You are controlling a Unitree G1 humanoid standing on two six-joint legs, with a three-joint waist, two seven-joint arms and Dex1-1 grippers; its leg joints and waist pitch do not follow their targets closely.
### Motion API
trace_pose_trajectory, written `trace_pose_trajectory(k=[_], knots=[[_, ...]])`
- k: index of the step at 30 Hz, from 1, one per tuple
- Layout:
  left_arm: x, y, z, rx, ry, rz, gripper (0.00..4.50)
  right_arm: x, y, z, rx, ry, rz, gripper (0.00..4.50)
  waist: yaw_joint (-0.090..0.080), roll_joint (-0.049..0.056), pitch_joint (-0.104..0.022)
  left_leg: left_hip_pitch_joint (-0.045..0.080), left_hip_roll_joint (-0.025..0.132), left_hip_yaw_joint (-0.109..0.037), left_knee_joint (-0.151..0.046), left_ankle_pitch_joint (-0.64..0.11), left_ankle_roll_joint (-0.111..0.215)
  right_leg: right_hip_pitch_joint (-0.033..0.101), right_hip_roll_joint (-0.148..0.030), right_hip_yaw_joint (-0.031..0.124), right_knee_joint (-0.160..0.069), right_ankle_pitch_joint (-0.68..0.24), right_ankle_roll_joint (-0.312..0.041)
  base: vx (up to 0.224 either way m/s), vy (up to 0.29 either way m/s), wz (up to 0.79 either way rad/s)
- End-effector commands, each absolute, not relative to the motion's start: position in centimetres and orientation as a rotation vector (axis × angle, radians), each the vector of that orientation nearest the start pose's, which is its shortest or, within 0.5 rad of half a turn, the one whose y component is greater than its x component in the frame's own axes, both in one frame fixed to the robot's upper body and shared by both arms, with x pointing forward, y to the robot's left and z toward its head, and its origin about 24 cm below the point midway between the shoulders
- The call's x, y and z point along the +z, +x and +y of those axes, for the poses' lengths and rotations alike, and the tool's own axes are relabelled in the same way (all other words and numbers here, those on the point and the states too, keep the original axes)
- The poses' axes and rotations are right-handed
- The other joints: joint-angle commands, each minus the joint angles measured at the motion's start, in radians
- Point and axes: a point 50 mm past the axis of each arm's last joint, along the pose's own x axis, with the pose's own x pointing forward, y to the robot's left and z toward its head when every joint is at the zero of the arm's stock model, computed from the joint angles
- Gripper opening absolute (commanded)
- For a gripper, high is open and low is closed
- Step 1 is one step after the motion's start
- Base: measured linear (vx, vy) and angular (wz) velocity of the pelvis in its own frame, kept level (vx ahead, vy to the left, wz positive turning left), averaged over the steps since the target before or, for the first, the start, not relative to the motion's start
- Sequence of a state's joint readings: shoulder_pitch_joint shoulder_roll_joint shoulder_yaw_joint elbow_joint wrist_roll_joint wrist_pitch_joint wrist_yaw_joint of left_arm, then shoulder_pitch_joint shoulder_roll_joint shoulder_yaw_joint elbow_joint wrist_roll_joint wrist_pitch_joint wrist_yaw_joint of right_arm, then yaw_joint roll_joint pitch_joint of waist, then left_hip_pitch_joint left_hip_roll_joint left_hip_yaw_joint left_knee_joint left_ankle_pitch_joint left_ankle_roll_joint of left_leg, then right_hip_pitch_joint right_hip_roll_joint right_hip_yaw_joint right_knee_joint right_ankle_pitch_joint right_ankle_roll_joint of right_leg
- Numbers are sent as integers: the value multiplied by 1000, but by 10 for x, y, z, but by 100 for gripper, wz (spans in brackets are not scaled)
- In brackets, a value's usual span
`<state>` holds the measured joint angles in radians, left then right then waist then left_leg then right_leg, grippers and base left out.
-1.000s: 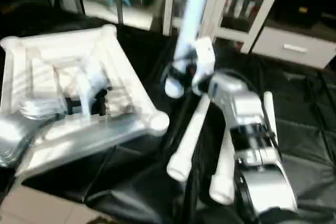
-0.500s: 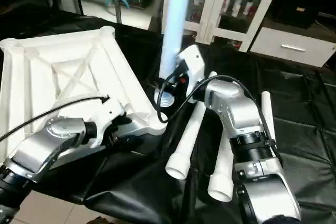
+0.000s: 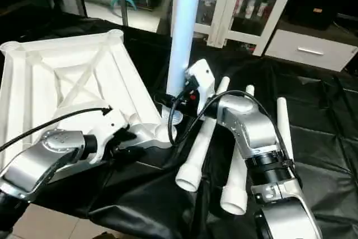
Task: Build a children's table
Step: Insert table leg to table base
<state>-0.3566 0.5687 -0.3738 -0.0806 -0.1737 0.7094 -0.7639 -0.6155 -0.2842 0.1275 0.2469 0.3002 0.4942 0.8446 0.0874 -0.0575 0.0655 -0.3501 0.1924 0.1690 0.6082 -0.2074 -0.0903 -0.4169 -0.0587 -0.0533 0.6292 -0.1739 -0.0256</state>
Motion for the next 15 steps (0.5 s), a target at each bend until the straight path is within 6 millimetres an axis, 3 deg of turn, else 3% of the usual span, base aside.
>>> trace_pose_trajectory(k=[1,9,10,15], knots=[[55,265,148,-975,392,693,182,125,331,-109,1041,-35,178,191,1,14,-69,2,31,-7,-76,-125,-12,58,-71,48,-67,-204,-178,0,0,0],[63,264,153,-949,412,694,134,126,332,-108,1048,-46,178,191,0,8,-69,1,29,-4,-74,-109,-7,58,-69,48,-67,-191,-183,0,0,0],[63,264,153,-942,416,698,105,126,332,-108,1049,-46,178,191,0,10,-69,0,29,-5,-75,-112,-8,58,-70,48,-67,-202,-180,0,0,0],[55,265,154,-908,412,711,62,126,331,-105,1065,-39,177,191,1,7,-68,0,30,-5,-75,-123,-8,57,-72,49,-71,-237,-166,0,0,0]])
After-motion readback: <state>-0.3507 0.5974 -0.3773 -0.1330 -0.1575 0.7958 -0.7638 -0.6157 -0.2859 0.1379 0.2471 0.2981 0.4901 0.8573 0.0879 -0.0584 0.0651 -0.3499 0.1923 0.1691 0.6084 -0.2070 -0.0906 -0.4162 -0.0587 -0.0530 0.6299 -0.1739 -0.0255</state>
